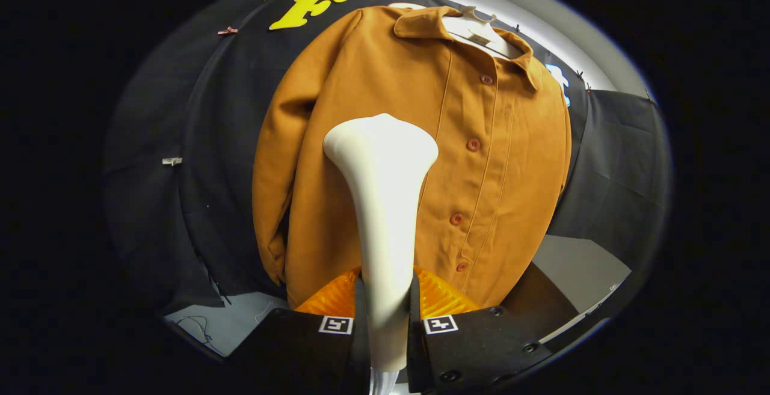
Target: Iron the clothes twice with a garment steamer, once on the left side and once on the right side.
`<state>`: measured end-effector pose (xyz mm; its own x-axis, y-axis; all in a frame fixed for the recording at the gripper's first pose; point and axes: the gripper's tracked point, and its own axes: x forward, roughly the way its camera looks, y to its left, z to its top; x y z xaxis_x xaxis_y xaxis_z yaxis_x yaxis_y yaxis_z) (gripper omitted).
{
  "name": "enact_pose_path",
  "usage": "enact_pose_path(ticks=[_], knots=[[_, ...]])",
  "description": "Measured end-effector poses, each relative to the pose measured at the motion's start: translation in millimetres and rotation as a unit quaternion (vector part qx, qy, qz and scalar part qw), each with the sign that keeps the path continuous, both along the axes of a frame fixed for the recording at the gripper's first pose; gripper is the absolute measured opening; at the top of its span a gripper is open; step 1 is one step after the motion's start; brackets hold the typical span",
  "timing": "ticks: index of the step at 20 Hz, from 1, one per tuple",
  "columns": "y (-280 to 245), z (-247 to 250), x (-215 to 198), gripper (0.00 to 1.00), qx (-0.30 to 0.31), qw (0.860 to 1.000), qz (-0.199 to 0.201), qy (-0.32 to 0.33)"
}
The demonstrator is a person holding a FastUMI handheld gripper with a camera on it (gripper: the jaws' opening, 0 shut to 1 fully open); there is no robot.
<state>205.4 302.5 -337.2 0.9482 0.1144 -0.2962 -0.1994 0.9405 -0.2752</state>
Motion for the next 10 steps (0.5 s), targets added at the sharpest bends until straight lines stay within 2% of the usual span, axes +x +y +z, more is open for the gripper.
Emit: enact_pose_path(ticks=[10], knots=[[-24, -78, -17, 0.28, -0.036, 0.998, -0.002, 0.060]])
